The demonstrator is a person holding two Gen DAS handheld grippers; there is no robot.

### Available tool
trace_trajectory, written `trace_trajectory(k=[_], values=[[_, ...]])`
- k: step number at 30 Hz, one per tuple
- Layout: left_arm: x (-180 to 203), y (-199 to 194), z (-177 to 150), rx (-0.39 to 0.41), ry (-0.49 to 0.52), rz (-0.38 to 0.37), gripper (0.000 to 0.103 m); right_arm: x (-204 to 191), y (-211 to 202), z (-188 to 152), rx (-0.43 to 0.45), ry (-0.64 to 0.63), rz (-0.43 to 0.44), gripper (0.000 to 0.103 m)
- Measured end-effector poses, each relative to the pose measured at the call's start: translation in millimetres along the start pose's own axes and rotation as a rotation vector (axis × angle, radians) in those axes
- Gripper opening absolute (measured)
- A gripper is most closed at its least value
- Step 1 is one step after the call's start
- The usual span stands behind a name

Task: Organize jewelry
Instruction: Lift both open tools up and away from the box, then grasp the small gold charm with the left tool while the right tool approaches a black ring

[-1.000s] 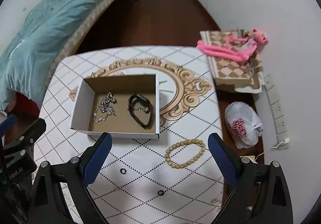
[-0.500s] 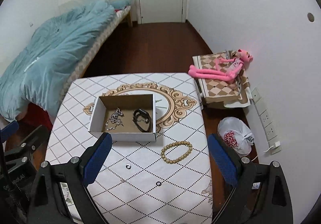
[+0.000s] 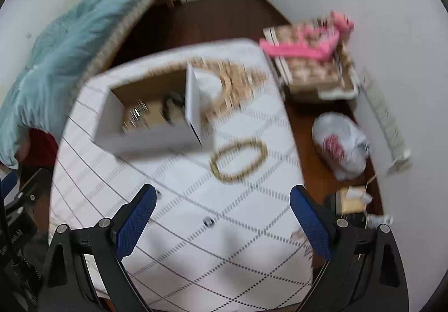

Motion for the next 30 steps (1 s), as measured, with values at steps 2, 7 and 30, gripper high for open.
trace_trajectory(k=[2, 7, 30], values=[[7, 21, -9, -0.047, 0.017, 0.013, 0.102, 3, 28, -14, -0.029, -0.003, 0.006, 0.091], [14, 52, -29, -0.129, 0.037, 0.019, 0.102, -2, 64, -34, -0.033, -0.023, 0.005, 0.059], [56, 79, -50, -0.161, 0.113, -0.16, 0.096, 4, 69, -46, 0.033, -0.01, 0.056, 0.0]])
Point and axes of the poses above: each gripper's, at about its wrist camera, not at the fingertips, and y roughly the way its jaws point, x to its right, z to its top, the point moved 2 cm from there along y, roughly the way its jaws point, and after that the axes turned 11 degrees about -x, right-handed, at the moved point
